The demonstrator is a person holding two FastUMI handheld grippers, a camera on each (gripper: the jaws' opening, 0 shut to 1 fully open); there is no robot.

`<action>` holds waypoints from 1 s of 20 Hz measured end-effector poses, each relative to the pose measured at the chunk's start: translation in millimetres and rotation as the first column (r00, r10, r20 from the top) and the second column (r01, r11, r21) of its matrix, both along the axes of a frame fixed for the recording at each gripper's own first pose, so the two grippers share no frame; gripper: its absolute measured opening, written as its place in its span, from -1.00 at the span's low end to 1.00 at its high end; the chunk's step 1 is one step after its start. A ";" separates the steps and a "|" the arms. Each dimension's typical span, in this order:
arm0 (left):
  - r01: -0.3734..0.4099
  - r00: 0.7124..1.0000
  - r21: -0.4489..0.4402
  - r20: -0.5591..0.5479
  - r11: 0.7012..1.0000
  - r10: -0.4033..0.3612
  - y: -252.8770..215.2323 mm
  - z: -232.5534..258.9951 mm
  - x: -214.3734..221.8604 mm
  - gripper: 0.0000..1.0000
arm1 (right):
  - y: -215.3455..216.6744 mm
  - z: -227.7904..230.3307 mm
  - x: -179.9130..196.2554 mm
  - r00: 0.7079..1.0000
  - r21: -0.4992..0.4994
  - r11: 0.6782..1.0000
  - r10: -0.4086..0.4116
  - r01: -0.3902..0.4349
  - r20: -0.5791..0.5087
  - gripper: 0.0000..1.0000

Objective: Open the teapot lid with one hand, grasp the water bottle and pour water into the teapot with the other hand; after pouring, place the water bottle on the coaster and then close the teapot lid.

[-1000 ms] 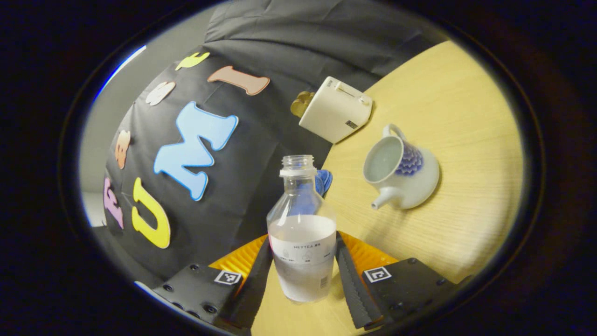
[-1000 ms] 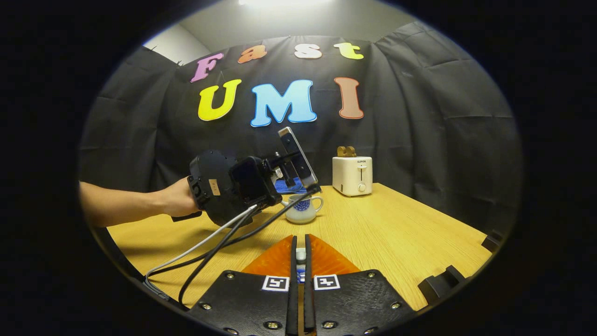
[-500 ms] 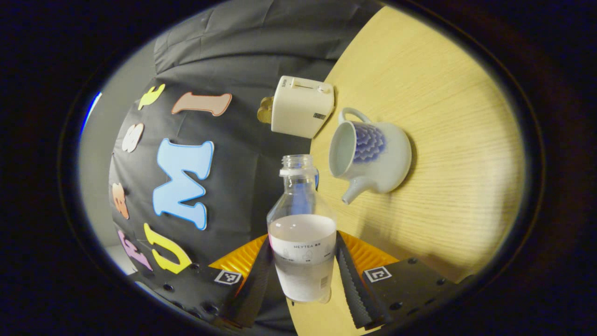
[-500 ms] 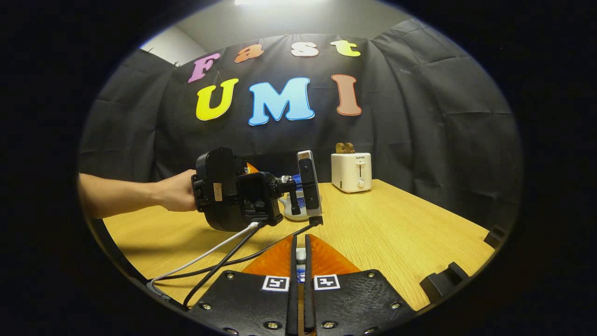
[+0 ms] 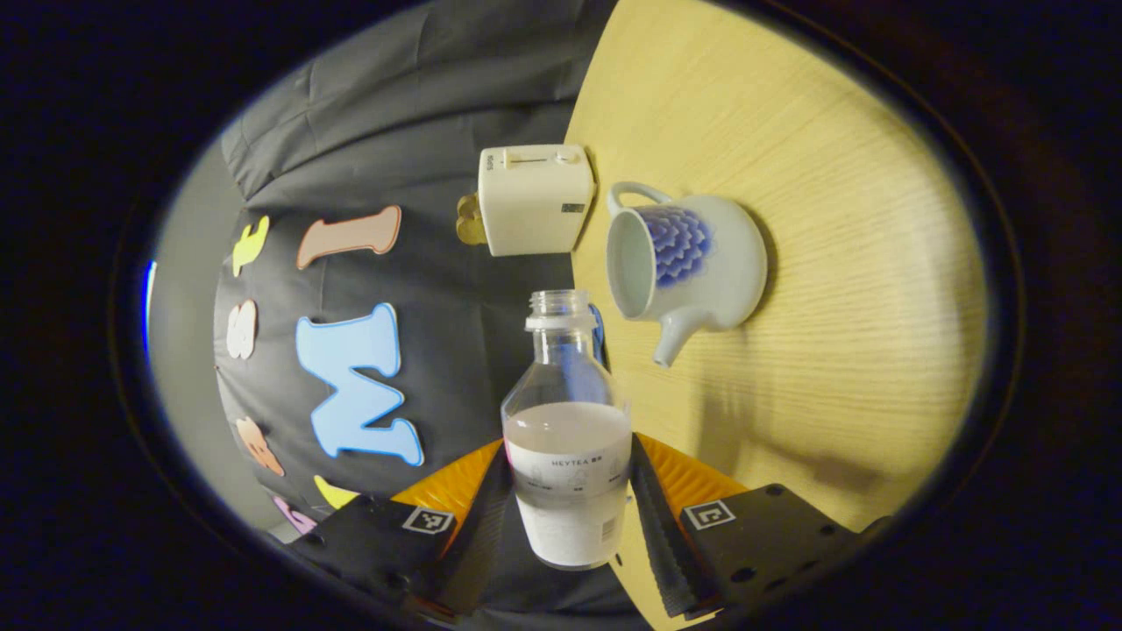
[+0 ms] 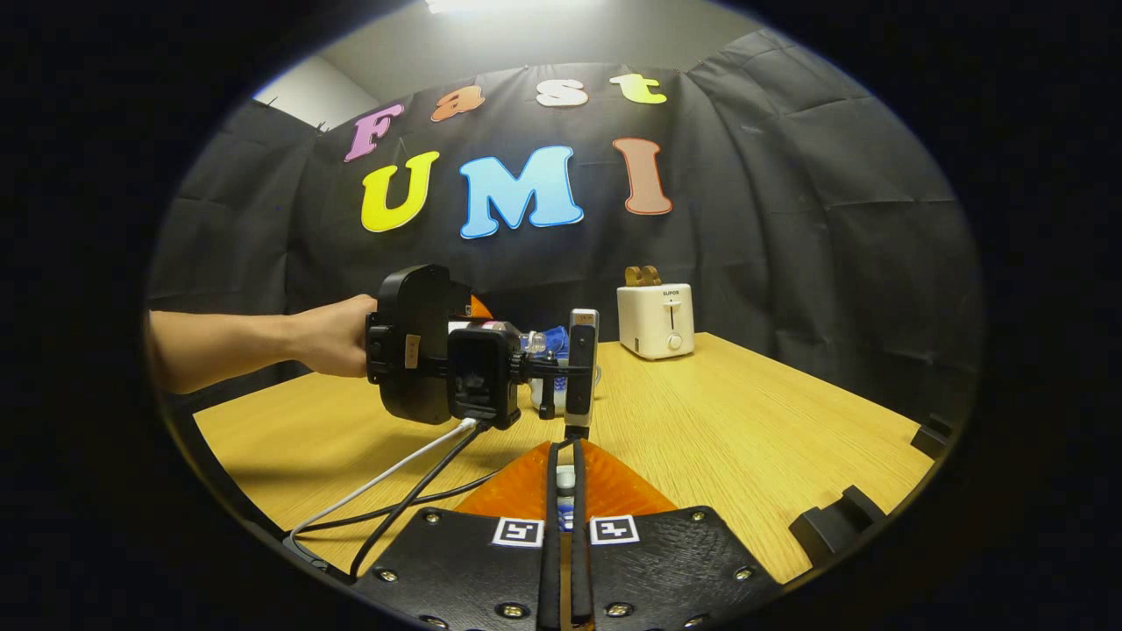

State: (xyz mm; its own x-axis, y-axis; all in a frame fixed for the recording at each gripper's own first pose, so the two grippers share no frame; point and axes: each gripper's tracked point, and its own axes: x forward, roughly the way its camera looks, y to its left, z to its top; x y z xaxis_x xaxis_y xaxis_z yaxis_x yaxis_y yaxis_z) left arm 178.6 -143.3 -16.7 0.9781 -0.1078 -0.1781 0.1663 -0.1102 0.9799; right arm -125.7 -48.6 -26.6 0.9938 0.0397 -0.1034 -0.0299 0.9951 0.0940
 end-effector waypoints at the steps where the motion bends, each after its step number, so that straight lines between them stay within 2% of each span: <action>1: 0.002 1.000 0.011 -0.002 1.000 -0.002 0.1 1.2 -0.1 0.74 | 0.0 -0.4 0.5 1.000 -0.004 1.000 0.002 -0.002 -0.002 -0.89; 5: 0.016 1.000 0.111 0.018 0.994 -0.018 -1.3 6.4 -2.5 0.73 | 3.6 -6.5 1.2 1.000 0.012 1.000 0.020 -0.020 -0.023 -0.90; 9: 0.017 1.000 0.176 0.002 0.984 -0.018 0.5 8.5 -0.1 0.73 | 0.5 -7.1 0.6 1.000 0.011 1.000 0.014 -0.013 -0.021 -0.89; 20: 0.034 0.997 0.320 0.050 0.947 -0.052 -0.9 27.9 11.6 0.73 | -0.3 -9.4 0.7 1.000 0.011 1.000 0.018 -0.018 -0.025 -0.90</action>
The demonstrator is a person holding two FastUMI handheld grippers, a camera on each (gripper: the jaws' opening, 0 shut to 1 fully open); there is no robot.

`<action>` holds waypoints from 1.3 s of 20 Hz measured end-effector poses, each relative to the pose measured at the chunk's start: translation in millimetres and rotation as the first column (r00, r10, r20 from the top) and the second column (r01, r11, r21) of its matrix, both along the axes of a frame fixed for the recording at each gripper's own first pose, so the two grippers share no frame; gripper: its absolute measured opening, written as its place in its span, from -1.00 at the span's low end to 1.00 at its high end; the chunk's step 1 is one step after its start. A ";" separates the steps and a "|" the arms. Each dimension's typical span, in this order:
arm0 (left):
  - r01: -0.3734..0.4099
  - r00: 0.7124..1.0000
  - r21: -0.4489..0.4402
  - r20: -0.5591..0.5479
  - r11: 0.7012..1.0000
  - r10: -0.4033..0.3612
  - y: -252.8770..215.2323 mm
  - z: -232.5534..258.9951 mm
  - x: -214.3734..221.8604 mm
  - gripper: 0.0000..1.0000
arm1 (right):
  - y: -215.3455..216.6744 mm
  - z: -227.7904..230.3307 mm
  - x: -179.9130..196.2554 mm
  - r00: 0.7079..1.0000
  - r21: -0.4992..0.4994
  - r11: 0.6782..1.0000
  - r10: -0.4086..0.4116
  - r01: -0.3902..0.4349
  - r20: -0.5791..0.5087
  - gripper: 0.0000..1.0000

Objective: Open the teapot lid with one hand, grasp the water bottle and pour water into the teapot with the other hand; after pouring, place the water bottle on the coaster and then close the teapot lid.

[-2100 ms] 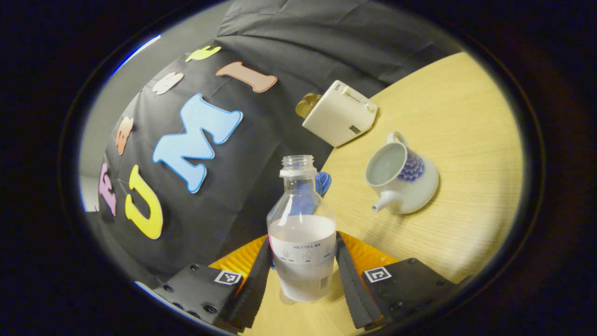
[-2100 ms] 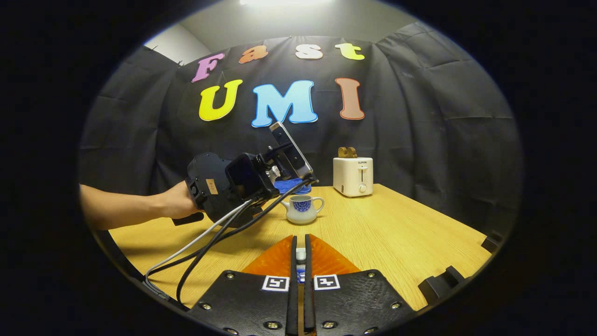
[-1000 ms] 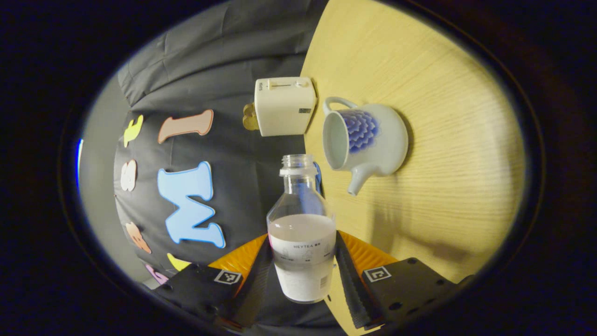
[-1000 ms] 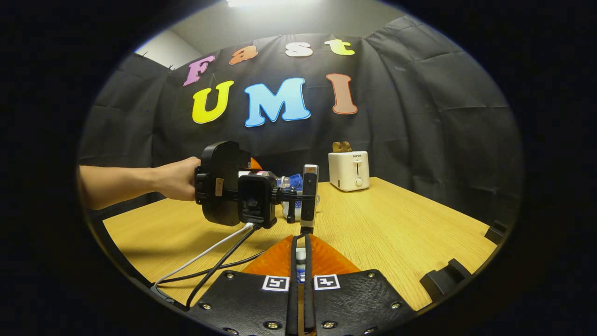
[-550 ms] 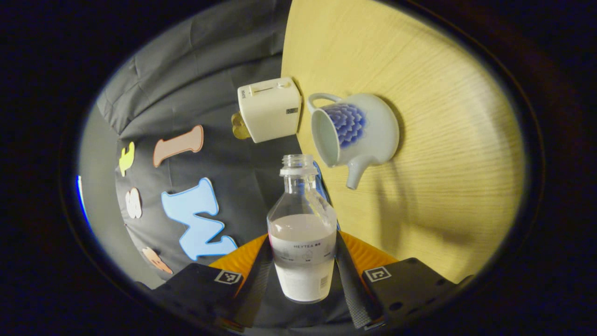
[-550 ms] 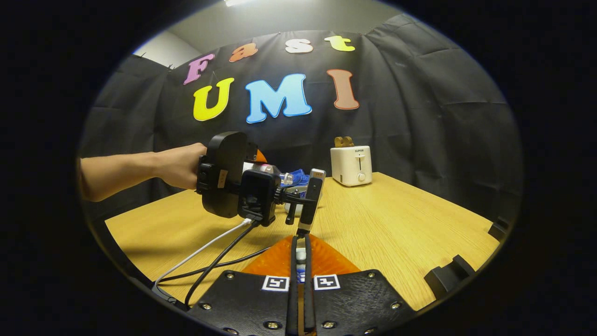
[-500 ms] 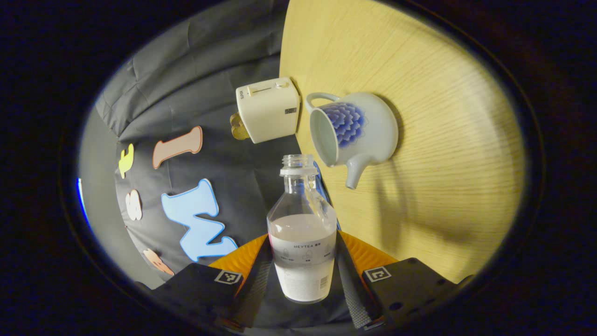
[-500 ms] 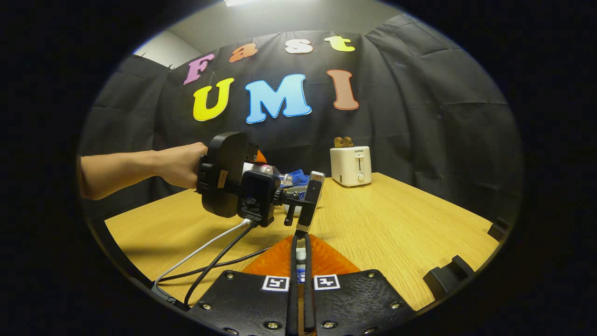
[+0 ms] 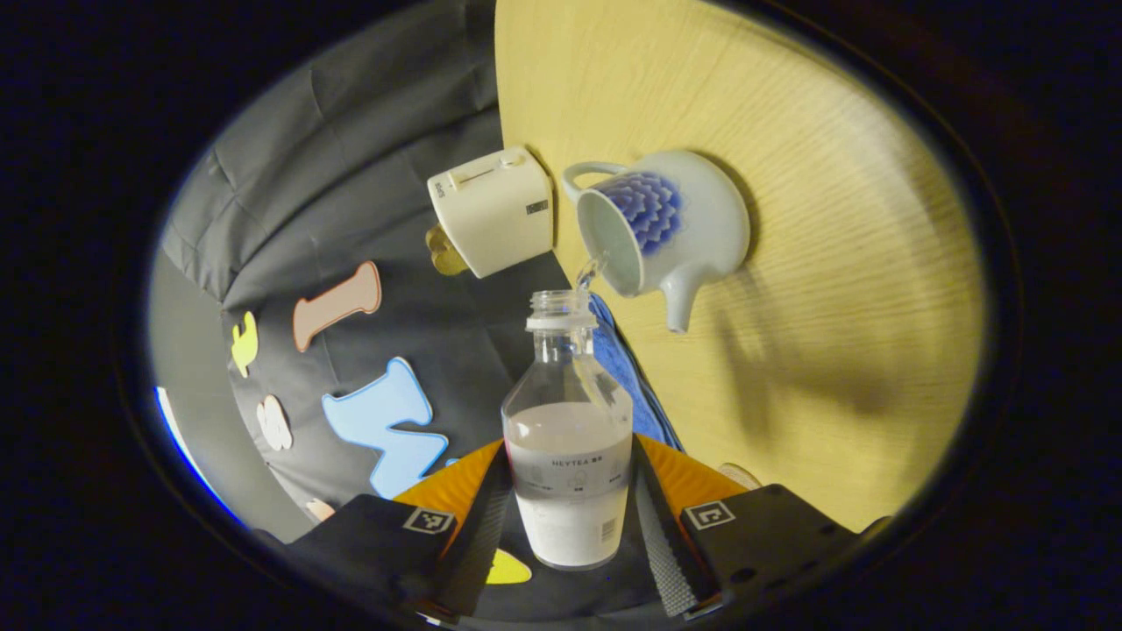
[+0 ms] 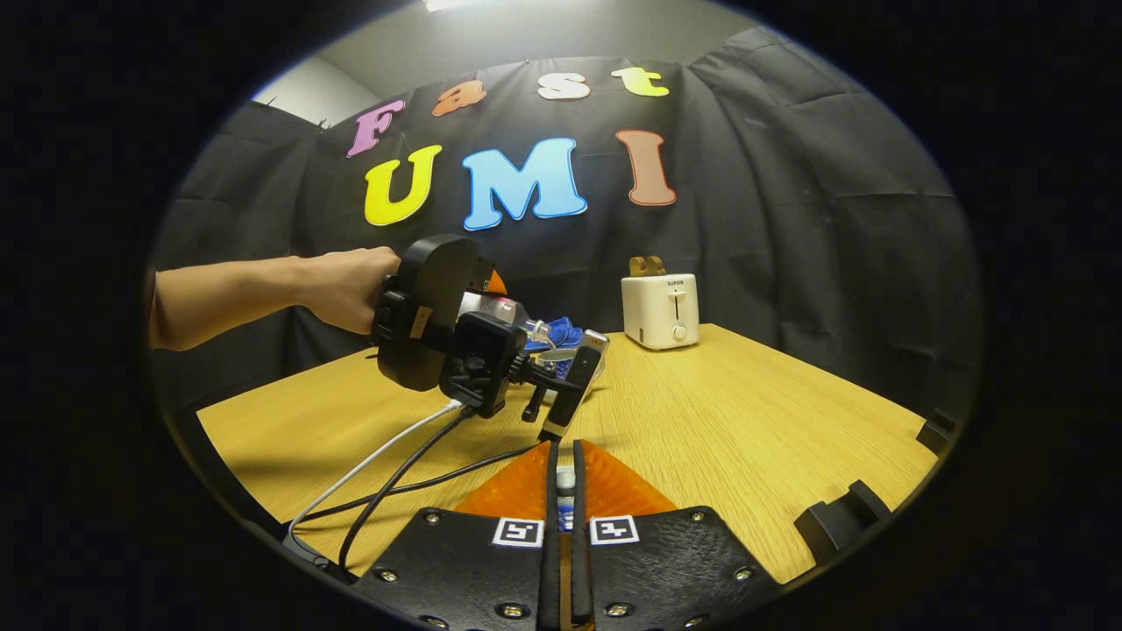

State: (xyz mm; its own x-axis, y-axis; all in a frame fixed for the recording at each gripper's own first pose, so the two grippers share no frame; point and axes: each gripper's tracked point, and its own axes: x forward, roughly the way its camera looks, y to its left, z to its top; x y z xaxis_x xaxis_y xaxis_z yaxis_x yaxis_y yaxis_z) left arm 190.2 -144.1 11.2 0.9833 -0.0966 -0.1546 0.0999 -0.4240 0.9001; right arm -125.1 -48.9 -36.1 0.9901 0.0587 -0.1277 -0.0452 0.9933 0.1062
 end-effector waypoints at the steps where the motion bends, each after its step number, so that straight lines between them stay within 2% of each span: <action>1: 0.001 1.000 0.012 -0.001 1.000 -0.001 0.1 1.0 -1.0 0.73 | -0.7 0.9 0.3 1.000 -0.002 1.000 -0.001 0.001 0.000 -0.90; 16: 0.050 0.998 0.203 0.014 0.978 -0.054 -10.3 13.1 1.2 0.73 | 3.0 -3.9 1.2 1.000 -0.005 1.000 0.018 -0.018 -0.015 -0.90; 22: 0.046 0.999 0.301 0.013 0.952 -0.053 -16.2 15.1 3.1 0.73 | 3.7 -3.5 2.1 1.000 -0.002 1.000 0.022 -0.022 -0.017 -0.90; 26: 0.058 0.998 0.310 0.007 0.949 -0.063 -20.2 13.2 -1.3 0.73 | 2.7 -2.5 1.7 1.000 -0.003 1.000 0.021 -0.021 -0.010 -0.90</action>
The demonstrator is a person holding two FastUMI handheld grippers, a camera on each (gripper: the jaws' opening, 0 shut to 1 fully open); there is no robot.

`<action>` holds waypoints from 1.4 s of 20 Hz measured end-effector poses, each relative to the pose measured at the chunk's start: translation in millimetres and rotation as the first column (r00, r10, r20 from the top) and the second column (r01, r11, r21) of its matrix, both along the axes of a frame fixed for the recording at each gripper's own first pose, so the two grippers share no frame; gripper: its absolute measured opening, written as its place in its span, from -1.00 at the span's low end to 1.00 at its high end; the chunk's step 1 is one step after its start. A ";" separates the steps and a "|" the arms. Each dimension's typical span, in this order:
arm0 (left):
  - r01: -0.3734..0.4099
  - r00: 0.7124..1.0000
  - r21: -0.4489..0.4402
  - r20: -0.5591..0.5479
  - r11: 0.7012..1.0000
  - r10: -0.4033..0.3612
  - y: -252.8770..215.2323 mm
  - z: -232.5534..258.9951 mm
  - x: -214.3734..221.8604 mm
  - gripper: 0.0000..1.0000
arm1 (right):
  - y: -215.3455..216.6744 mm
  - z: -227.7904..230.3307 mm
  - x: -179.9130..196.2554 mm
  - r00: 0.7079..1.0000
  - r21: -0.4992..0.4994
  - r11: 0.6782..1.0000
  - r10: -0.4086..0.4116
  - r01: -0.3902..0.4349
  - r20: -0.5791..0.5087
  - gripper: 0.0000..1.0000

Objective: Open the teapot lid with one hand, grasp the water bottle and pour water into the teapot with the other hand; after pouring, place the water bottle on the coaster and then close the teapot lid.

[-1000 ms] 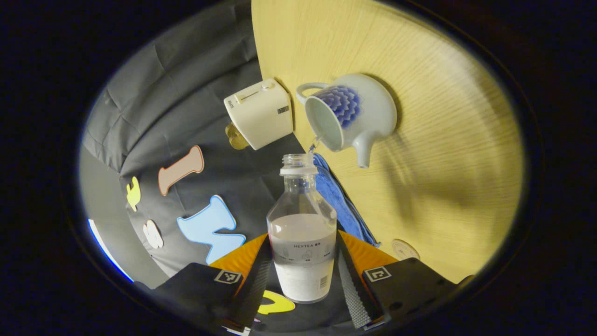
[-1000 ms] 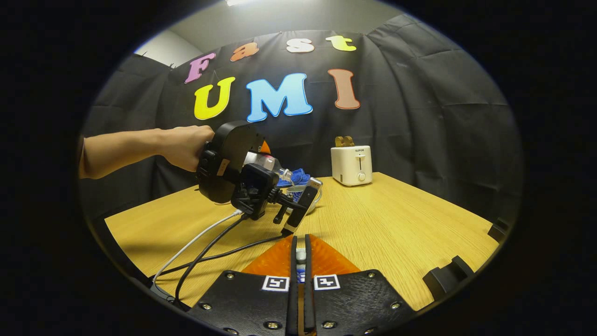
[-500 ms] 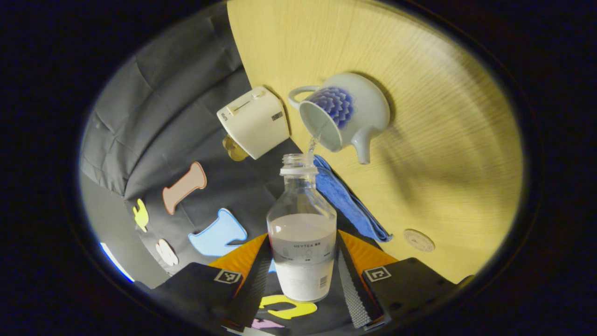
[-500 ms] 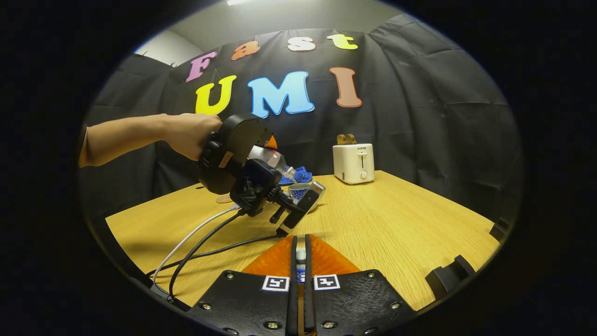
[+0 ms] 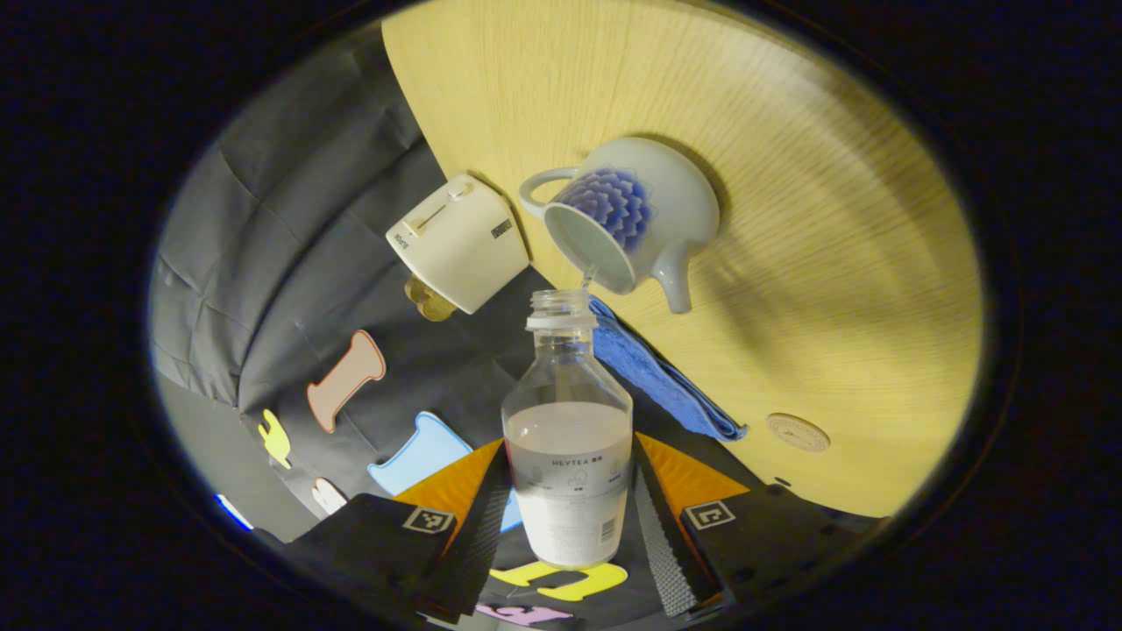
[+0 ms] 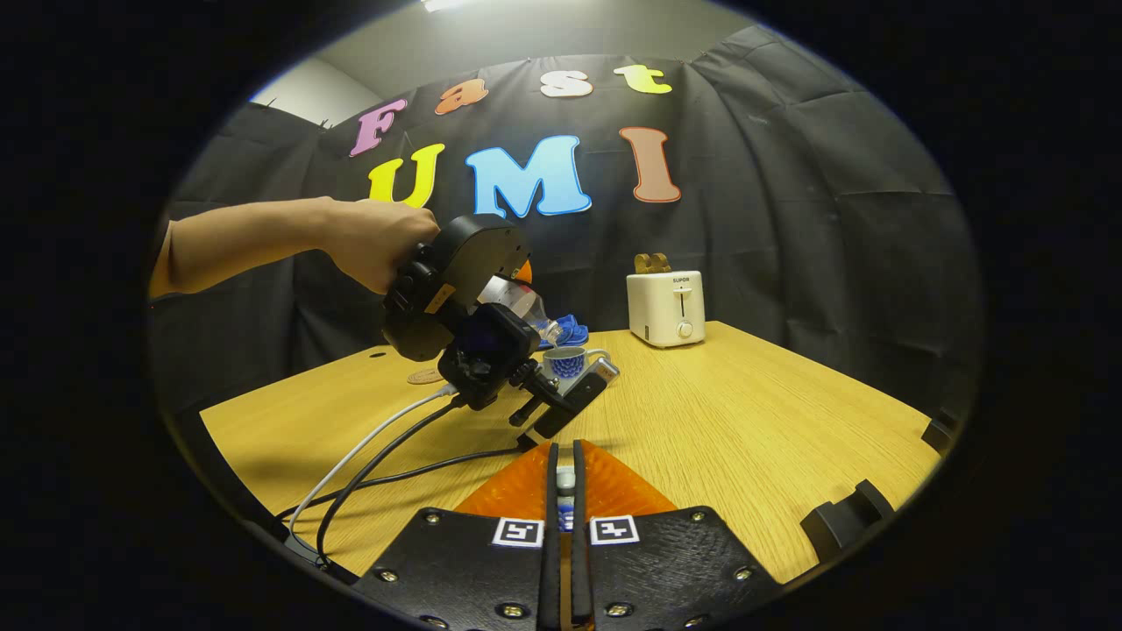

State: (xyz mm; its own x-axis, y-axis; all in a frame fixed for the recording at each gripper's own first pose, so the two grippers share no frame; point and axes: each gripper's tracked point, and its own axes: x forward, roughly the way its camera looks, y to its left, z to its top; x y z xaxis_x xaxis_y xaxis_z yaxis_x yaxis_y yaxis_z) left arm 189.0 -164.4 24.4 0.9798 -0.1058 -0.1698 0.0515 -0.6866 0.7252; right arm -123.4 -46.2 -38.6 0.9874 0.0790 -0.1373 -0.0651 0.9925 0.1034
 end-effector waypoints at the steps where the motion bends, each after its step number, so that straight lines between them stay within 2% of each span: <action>1: 0.001 1.000 0.005 0.004 1.000 -0.001 0.3 1.1 -0.9 0.73 | -0.2 -0.5 0.5 1.000 0.002 1.000 0.002 -0.002 -0.003 -0.89; 7: 0.003 1.000 0.009 0.010 1.000 -0.003 0.8 3.1 2.7 0.73 | -2.1 -2.7 0.1 1.000 0.004 1.000 -0.002 0.002 -0.012 -0.90; 8: 0.006 1.000 -0.005 0.004 1.000 -0.006 1.0 2.2 2.8 0.60 | -1.8 -3.3 -0.2 1.000 0.005 1.000 -0.001 0.002 -0.012 -0.90; 9: 0.002 1.000 -0.021 -0.010 1.000 -0.002 2.2 -1.0 3.3 0.73 | -1.6 -4.4 -0.4 1.000 0.005 1.000 -0.001 0.001 -0.015 -0.90; 10: 0.009 1.000 -0.044 -0.025 0.999 -0.010 0.7 -2.2 4.0 0.75 | -1.4 -4.3 -0.6 1.000 0.006 1.000 0.000 0.000 -0.016 -0.90; 16: 0.004 0.998 -0.125 -0.054 0.992 -0.011 7.0 -7.9 11.1 0.73 | -4.4 -6.0 -1.3 1.000 0.020 1.000 -0.011 0.011 -0.022 -0.90; 19: -0.005 0.995 -0.196 -0.099 0.981 -0.015 9.0 -21.8 10.9 0.75 | -3.4 -8.2 -1.7 0.999 0.026 1.000 -0.009 0.010 -0.030 -0.90; 22: -0.007 0.990 -0.298 -0.138 0.954 -0.035 10.0 -30.4 6.5 0.75 | -2.7 -8.1 -2.3 0.999 0.025 1.000 -0.008 0.009 -0.034 -0.90; 25: -0.021 0.986 -0.408 -0.162 0.913 -0.049 11.9 -34.9 8.1 0.75 | -1.9 -8.5 -0.9 0.999 0.034 0.999 -0.007 0.008 -0.038 -0.90; 27: -0.035 0.981 -0.502 -0.181 0.864 -0.065 12.9 -41.1 8.7 0.75 | -2.6 -6.5 0.0 0.999 0.024 1.000 -0.008 0.009 -0.031 -0.89; 28: -0.054 0.977 -0.566 -0.202 0.823 -0.075 14.3 -46.4 9.0 0.75 | -3.7 -3.5 1.3 1.000 0.018 1.000 -0.010 0.011 -0.023 -0.90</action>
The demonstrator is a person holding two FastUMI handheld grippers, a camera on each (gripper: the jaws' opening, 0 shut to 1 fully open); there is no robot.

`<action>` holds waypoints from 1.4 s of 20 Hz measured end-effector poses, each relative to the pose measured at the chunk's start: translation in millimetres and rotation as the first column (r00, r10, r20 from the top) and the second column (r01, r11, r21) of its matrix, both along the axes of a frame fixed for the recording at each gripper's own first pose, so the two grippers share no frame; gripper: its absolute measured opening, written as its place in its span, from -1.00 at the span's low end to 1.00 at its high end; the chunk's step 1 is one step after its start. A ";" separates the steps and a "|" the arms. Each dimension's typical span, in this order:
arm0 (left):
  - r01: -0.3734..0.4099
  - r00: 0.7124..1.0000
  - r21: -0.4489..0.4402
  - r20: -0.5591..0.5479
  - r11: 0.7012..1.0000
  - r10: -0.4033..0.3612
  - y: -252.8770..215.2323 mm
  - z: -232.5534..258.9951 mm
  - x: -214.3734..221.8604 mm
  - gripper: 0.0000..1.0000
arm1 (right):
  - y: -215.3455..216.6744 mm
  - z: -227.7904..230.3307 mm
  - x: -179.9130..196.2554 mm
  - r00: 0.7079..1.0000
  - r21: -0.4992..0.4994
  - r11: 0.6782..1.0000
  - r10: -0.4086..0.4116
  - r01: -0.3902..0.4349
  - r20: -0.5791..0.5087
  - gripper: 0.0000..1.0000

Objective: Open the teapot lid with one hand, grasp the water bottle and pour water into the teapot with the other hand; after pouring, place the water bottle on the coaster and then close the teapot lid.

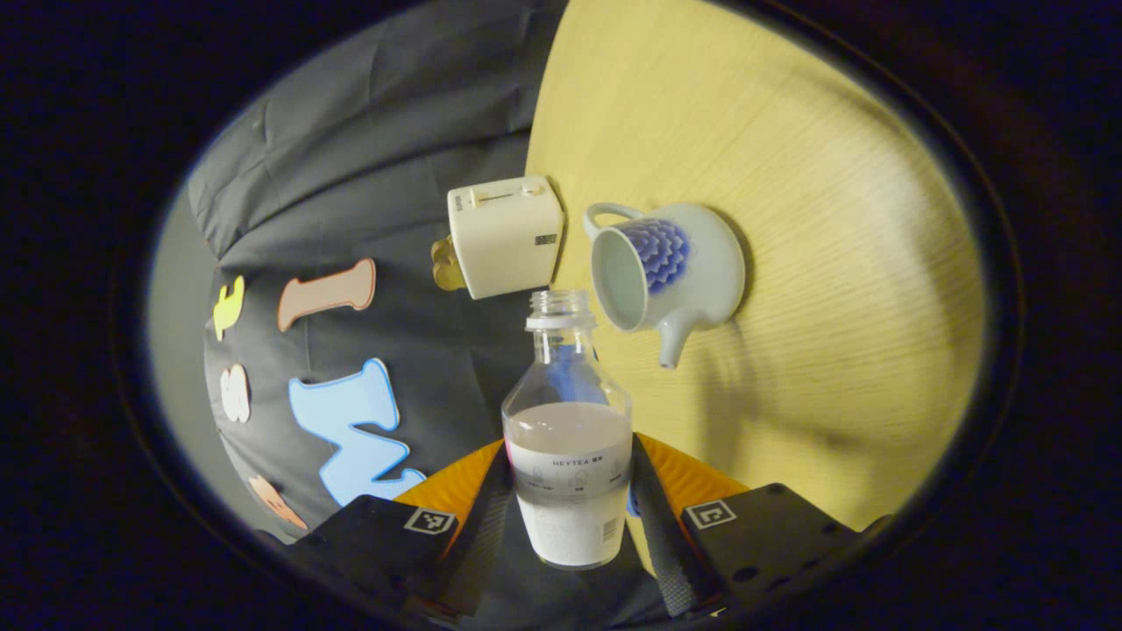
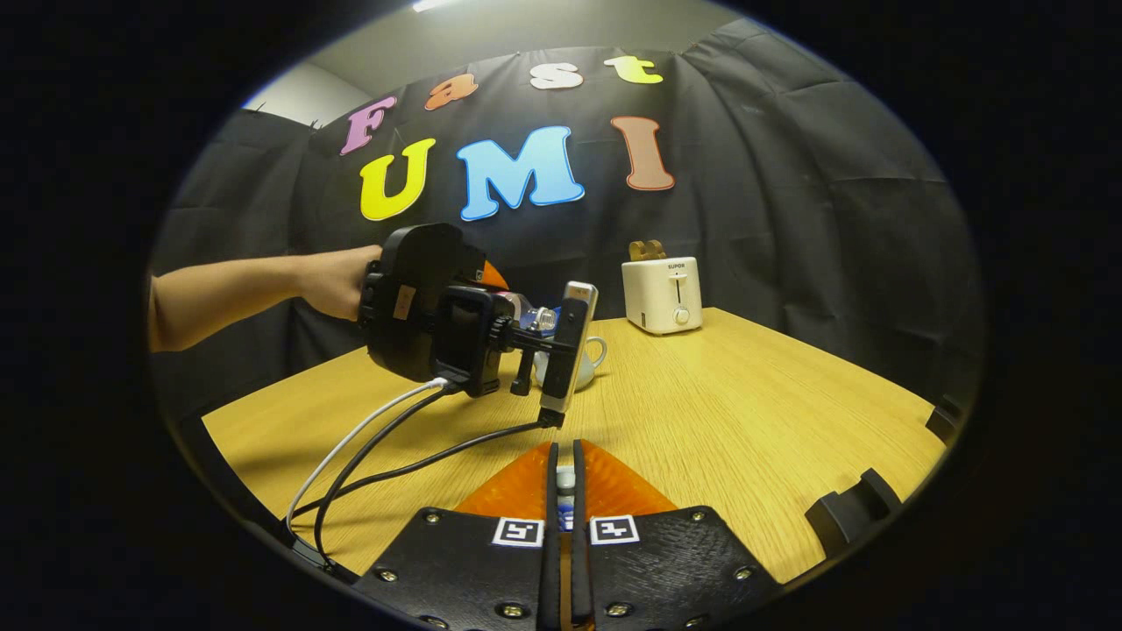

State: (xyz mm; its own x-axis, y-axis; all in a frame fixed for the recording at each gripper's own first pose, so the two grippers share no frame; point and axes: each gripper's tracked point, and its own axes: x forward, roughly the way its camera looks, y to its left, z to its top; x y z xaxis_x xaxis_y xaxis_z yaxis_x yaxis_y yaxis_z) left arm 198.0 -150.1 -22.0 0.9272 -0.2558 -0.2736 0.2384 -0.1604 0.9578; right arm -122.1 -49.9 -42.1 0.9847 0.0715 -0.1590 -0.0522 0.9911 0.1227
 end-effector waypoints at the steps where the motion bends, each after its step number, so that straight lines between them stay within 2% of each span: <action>1: -0.010 0.999 -0.083 -0.032 0.996 0.007 3.4 -5.8 -0.3 0.75 | -1.2 2.9 1.4 1.000 -0.006 1.000 -0.001 0.001 0.009 -0.90; 3: -0.053 0.997 -0.235 -0.074 0.971 0.036 16.0 -11.1 1.6 0.75 | -3.4 6.1 4.6 1.000 -0.018 1.000 -0.004 0.004 0.020 -0.89; 5: -0.095 0.994 -0.385 -0.090 0.918 0.065 37.0 -4.5 -5.8 0.75 | -1.9 8.7 10.5 1.000 -0.024 1.000 0.003 -0.002 0.025 -0.89; 6: -0.118 0.991 -0.462 -0.116 0.879 0.072 41.5 -3.5 -2.4 0.75 | 0.8 8.0 13.6 1.000 -0.017 1.000 0.009 -0.009 0.008 -0.90; 8: -0.176 0.981 -0.614 -0.172 0.770 0.088 55.2 -1.9 -0.7 0.75 | 14.2 1.4 16.0 0.999 0.015 0.999 0.049 -0.048 -0.023 -0.90; 12: -0.232 0.972 -0.790 -0.211 0.567 0.104 64.4 3.3 12.8 0.73 | 34.0 16.4 16.8 0.995 0.066 0.994 0.094 -0.092 -0.030 -0.90; 15: -0.270 0.963 -0.863 -0.246 0.427 0.111 69.4 12.0 26.4 0.74 | 39.4 40.9 27.4 0.996 0.018 0.996 0.088 -0.089 0.030 -0.90; 17: -0.272 0.962 -0.899 -0.246 0.344 0.118 78.5 9.1 34.6 0.74 | 42.8 50.6 37.8 0.994 0.001 0.996 0.091 -0.092 0.056 -0.91; 19: -0.271 0.961 -0.931 -0.250 0.244 0.116 86.3 13.2 38.9 0.75 | 44.2 56.7 48.3 0.993 -0.023 0.996 0.086 -0.084 0.078 -0.90; 23: -0.303 0.952 -0.953 -0.304 -0.019 0.038 104.7 30.0 49.9 0.73 | 49.2 61.2 63.8 0.992 -0.042 0.995 0.093 -0.089 0.091 -0.90; 25: -0.305 0.950 -0.947 -0.310 -0.100 0.039 122.6 33.2 69.0 0.73 | 50.4 62.4 69.4 0.991 -0.044 0.995 0.097 -0.093 0.093 -0.89; 28: -0.300 0.950 -0.940 -0.310 -0.164 0.039 139.1 32.6 97.4 0.72 | 49.1 61.0 76.9 0.991 -0.044 0.995 0.097 -0.094 0.087 -0.89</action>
State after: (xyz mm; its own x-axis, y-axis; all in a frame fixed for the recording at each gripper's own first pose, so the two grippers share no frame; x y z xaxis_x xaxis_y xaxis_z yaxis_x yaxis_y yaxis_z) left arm 295.3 -10.9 10.6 0.9815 -0.1913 -0.0081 0.1905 0.9798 -0.0614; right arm -45.2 -0.8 18.9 0.9840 0.1612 -0.0755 -0.1557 0.9850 0.0739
